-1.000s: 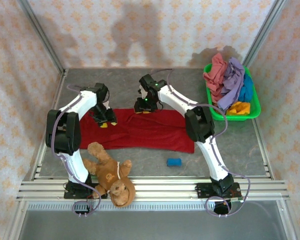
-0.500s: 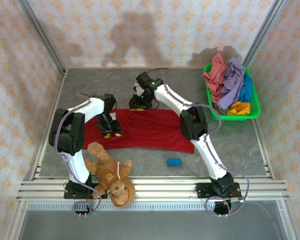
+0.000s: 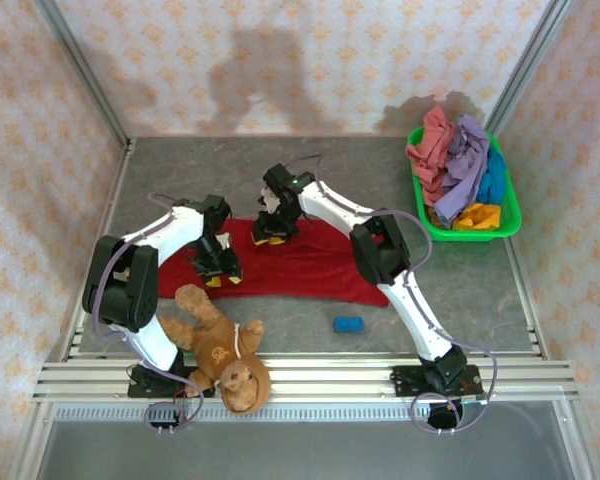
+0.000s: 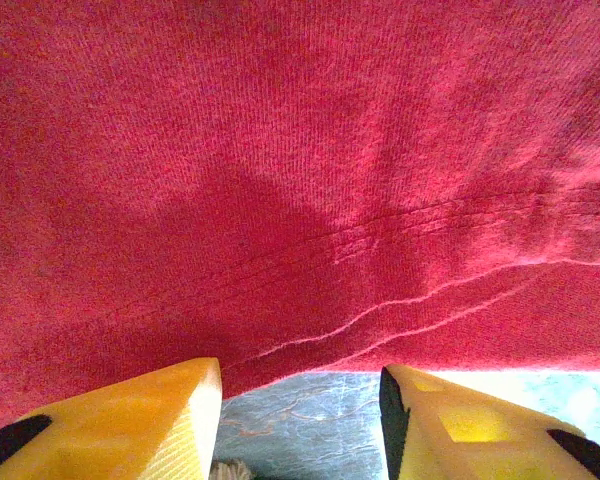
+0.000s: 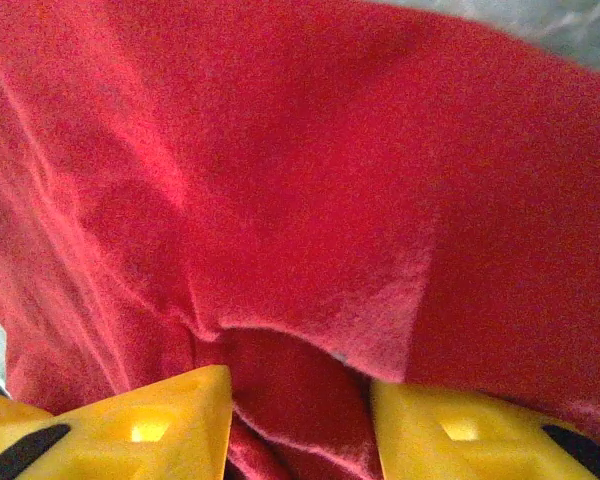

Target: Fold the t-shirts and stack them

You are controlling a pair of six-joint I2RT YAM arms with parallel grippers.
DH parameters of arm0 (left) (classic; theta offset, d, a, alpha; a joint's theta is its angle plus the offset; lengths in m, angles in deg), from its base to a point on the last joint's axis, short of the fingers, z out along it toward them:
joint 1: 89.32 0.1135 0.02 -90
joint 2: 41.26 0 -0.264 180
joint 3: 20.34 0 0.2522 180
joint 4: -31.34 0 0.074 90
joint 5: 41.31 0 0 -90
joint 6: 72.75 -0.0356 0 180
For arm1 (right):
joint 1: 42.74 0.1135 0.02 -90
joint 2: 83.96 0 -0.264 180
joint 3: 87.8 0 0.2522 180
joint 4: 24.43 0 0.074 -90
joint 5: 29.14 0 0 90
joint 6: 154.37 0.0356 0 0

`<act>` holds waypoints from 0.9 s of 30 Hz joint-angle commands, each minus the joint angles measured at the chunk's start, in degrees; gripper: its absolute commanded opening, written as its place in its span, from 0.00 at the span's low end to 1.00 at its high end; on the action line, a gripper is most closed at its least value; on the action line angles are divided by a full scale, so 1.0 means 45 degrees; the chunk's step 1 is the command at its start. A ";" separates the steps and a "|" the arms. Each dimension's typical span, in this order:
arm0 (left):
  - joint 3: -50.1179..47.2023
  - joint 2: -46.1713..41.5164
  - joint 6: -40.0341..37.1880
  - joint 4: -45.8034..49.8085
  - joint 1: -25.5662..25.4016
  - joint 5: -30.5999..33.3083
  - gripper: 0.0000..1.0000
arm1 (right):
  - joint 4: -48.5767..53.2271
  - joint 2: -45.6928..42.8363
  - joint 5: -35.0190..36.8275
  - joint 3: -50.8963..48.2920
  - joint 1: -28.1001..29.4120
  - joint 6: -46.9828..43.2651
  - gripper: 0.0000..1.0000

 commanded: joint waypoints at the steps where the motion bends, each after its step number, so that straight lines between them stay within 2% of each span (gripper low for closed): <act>1: 0.0479 -0.0202 0.0127 0.0788 0.0076 0.0644 0.47 | 0.0391 -0.1237 0.0740 -0.1403 0.0308 0.0203 0.42; 6: 0.1561 0.0155 0.0118 0.0853 0.0835 0.0815 0.47 | 0.0324 -0.1899 0.0931 -0.2412 0.0337 0.0288 0.42; 10: 0.2662 0.0526 0.0010 0.0524 0.2095 0.0814 0.46 | 0.0175 -0.2604 0.1257 -0.2714 0.0327 0.0260 0.42; 13: 0.3796 0.1265 -0.0241 0.0359 0.3085 0.1255 0.46 | 0.0073 -0.2854 0.1589 -0.2692 0.0150 0.0325 0.42; 17: 0.5118 0.2401 -0.0564 0.0111 0.3850 0.1698 0.46 | -0.0270 -0.2988 0.1603 -0.2826 -0.0259 0.0595 0.42; 27: 0.8089 0.5506 -0.1199 0.0370 0.4125 0.1761 0.46 | -0.1350 -0.2710 0.1402 -0.3223 -0.1285 0.0964 0.42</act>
